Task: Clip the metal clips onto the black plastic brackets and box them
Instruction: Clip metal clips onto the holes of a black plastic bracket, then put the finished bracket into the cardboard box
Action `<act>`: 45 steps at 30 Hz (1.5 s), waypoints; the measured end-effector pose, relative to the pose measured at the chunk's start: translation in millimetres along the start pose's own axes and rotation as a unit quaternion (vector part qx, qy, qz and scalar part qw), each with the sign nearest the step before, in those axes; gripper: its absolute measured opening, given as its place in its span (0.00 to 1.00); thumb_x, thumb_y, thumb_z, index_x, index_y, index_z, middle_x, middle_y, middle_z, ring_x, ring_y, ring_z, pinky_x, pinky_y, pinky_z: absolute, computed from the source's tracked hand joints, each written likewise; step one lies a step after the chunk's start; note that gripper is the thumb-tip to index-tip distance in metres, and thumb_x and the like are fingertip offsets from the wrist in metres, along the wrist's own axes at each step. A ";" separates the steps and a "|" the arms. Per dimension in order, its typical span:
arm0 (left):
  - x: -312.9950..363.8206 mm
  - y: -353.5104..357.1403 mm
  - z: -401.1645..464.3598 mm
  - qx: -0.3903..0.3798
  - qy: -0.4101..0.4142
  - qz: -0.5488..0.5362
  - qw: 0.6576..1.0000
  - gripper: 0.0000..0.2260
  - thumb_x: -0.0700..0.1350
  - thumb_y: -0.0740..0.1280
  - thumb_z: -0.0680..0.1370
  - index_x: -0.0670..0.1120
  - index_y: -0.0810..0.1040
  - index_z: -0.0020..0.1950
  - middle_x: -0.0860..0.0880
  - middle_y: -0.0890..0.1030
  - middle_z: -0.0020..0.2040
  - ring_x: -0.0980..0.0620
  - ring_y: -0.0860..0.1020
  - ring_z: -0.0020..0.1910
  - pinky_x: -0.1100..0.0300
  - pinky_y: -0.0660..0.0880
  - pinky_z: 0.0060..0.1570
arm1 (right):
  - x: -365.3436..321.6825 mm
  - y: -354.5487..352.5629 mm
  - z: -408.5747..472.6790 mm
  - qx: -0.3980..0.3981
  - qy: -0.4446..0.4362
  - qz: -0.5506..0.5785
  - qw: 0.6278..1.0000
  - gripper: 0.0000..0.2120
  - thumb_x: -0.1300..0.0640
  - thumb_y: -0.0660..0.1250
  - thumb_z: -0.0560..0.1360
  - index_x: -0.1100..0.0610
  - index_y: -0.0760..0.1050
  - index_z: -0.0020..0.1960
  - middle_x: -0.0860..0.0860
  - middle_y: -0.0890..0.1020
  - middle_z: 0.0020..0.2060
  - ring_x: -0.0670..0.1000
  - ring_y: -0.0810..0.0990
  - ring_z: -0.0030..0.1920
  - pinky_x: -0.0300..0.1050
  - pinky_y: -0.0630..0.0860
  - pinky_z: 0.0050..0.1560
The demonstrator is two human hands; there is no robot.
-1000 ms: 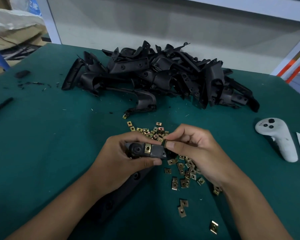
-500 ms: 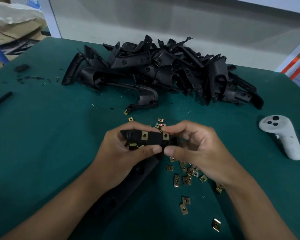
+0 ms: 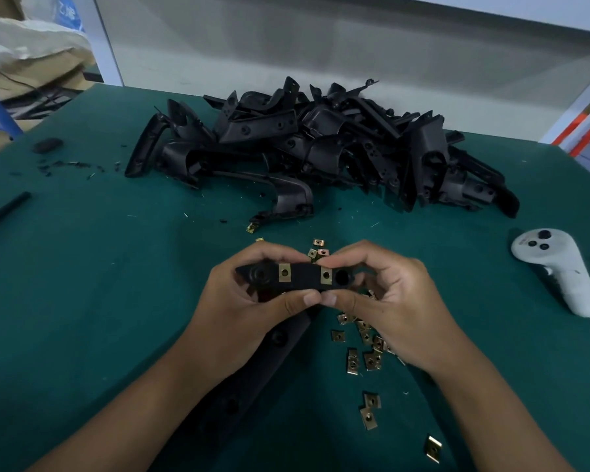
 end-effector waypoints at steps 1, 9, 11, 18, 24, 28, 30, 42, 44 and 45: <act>-0.3 0.3 -0.3 -0.003 0.000 0.001 1.000 0.11 0.39 0.78 0.69 0.46 0.84 0.50 0.49 0.86 0.45 0.55 0.84 0.46 0.66 0.78 0.48 | -0.7 -0.1 0.1 -0.005 0.000 -0.002 1.000 0.13 0.45 0.77 0.71 0.44 0.82 0.55 0.48 0.85 0.52 0.54 0.84 0.51 0.57 0.82 0.49; 2.5 -2.5 1.6 0.012 0.001 -0.002 1.000 0.14 0.43 0.80 0.68 0.53 0.82 0.50 0.53 0.83 0.45 0.56 0.82 0.45 0.65 0.77 0.47 | 4.1 3.4 0.2 0.001 0.012 0.058 0.998 0.13 0.47 0.78 0.72 0.44 0.82 0.56 0.48 0.86 0.53 0.51 0.84 0.53 0.44 0.81 0.53; 4.9 -6.6 1.5 0.031 0.007 0.001 0.999 0.11 0.45 0.80 0.70 0.55 0.83 0.50 0.53 0.84 0.46 0.57 0.82 0.46 0.67 0.78 0.47 | 8.6 0.7 1.5 0.020 0.025 0.092 0.995 0.14 0.48 0.78 0.70 0.44 0.83 0.55 0.48 0.86 0.51 0.48 0.84 0.51 0.41 0.80 0.52; -4.3 -10.2 -0.5 0.059 -0.044 0.010 0.997 0.12 0.48 0.78 0.65 0.55 0.86 0.47 0.49 0.87 0.47 0.55 0.85 0.45 0.67 0.79 0.44 | 14.1 -4.7 4.1 0.022 0.050 0.096 0.994 0.14 0.48 0.78 0.67 0.44 0.84 0.53 0.47 0.86 0.51 0.46 0.83 0.56 0.41 0.78 0.56; 5.2 -5.7 -6.7 0.063 -0.063 0.016 0.996 0.13 0.48 0.77 0.65 0.56 0.87 0.49 0.50 0.87 0.47 0.54 0.84 0.45 0.65 0.80 0.44 | -8.1 -12.7 0.9 0.007 0.075 0.079 0.994 0.12 0.50 0.77 0.71 0.46 0.84 0.55 0.51 0.85 0.49 0.53 0.84 0.51 0.44 0.80 0.54; 22.9 21.8 -18.8 0.048 -0.078 0.089 0.992 0.16 0.55 0.76 0.61 0.63 0.86 0.49 0.54 0.87 0.45 0.53 0.85 0.44 0.64 0.81 0.43 | -42.2 -40.3 -37.1 0.031 0.062 0.044 0.997 0.10 0.58 0.76 0.75 0.50 0.83 0.55 0.39 0.83 0.40 0.39 0.80 0.40 0.30 0.74 0.43; 33.7 65.1 -28.9 -0.019 -0.064 0.130 0.989 0.17 0.57 0.78 0.61 0.66 0.85 0.50 0.58 0.87 0.45 0.57 0.85 0.43 0.66 0.80 0.42 | -54.8 -66.8 -82.2 0.097 0.053 0.013 0.994 0.11 0.57 0.76 0.75 0.45 0.82 0.55 0.37 0.82 0.40 0.39 0.78 0.39 0.30 0.73 0.41; 10.5 381.9 -168.7 -0.365 -0.032 0.070 0.928 0.15 0.42 0.78 0.73 0.61 0.82 0.50 0.61 0.85 0.43 0.58 0.84 0.42 0.51 0.82 0.45 | -74.1 -162.9 -445.9 0.564 0.137 -0.102 0.808 0.15 0.57 0.70 0.75 0.55 0.80 0.61 0.42 0.84 0.52 0.45 0.81 0.50 0.34 0.75 0.50; 3.2 405.2 -190.5 -0.390 -0.034 0.086 0.916 0.13 0.43 0.77 0.73 0.59 0.82 0.51 0.63 0.85 0.47 0.62 0.83 0.46 0.52 0.81 0.50 | -71.0 -164.0 -478.9 0.586 0.165 -0.120 0.784 0.14 0.59 0.71 0.76 0.54 0.80 0.62 0.41 0.84 0.56 0.41 0.82 0.53 0.33 0.75 0.52; 0.5 413.8 -199.7 -0.403 -0.037 0.089 0.910 0.13 0.43 0.77 0.74 0.59 0.81 0.52 0.64 0.84 0.48 0.63 0.82 0.49 0.53 0.81 0.53 | -67.3 -164.8 -494.7 0.595 0.180 -0.132 0.772 0.15 0.60 0.71 0.77 0.52 0.80 0.63 0.42 0.84 0.57 0.41 0.82 0.54 0.32 0.75 0.52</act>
Point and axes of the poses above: each hand's wrist, its own z-axis towards the middle knuckle, its own y-axis out of the palm, x = y × z, the point moved 8 cm from there along z, towards the middle knuckle
